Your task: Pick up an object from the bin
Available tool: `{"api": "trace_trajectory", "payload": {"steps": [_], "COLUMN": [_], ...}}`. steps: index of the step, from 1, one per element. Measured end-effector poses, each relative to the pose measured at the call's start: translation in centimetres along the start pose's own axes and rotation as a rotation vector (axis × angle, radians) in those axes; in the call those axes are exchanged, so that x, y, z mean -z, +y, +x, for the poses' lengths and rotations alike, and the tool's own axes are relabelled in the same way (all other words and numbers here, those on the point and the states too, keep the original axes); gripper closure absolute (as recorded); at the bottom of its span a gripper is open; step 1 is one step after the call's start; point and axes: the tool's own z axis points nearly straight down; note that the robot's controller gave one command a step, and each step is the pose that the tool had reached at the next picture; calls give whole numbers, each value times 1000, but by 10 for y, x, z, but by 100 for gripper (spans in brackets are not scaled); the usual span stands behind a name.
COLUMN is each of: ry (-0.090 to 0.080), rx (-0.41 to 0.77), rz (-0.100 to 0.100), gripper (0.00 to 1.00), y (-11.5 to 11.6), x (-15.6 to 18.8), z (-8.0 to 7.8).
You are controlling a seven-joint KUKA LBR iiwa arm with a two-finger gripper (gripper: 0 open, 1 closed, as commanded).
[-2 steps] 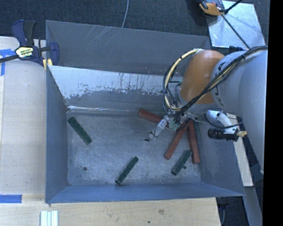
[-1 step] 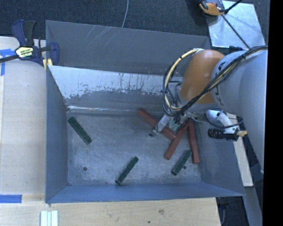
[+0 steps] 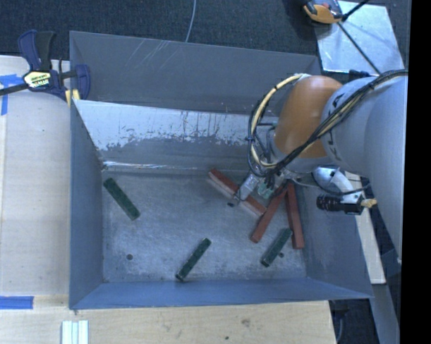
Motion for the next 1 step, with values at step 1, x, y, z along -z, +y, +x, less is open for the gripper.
{"api": "trace_trajectory", "payload": {"steps": [1], "ry": [1], "rx": [7], "rz": [0], "gripper": [100], "y": [-1], "x": [42], "z": [3]}}
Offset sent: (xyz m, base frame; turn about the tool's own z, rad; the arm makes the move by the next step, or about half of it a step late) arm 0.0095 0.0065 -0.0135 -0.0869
